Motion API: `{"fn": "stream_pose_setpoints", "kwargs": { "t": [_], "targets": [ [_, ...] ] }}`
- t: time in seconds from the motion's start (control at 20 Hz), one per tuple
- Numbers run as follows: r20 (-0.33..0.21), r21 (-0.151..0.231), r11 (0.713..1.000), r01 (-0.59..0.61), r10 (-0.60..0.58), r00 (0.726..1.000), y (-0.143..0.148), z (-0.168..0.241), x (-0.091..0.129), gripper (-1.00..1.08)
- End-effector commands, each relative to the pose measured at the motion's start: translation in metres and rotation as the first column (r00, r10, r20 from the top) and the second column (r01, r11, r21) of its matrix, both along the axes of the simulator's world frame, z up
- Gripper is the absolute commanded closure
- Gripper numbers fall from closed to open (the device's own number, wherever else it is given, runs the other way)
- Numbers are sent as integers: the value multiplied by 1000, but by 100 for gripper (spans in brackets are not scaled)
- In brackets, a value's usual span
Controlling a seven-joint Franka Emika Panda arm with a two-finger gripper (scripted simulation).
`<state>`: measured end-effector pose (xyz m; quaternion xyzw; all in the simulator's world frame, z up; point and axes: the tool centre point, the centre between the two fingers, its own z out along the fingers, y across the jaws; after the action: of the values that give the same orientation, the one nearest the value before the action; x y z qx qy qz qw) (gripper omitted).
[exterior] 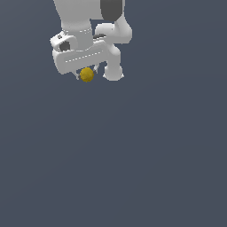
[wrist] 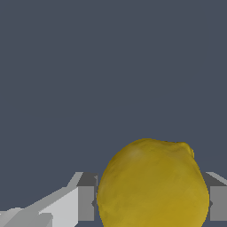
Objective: Pick up the object and move it to a goal position.
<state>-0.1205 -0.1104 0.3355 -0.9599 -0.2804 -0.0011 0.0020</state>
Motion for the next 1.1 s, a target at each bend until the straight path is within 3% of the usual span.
{"fn": "stream_pose_setpoints", "kwargs": {
  "t": [0.0, 0.5, 1.05],
  "targets": [
    [0, 0, 1000, 0, 0, 1000, -14, 26, -2, 108],
    [-1, -3, 1000, 1, -1, 1000, -64, 115, -4, 108],
    [-1, -5, 1000, 1, -1, 1000, -90, 161, -3, 108]
  ]
}}
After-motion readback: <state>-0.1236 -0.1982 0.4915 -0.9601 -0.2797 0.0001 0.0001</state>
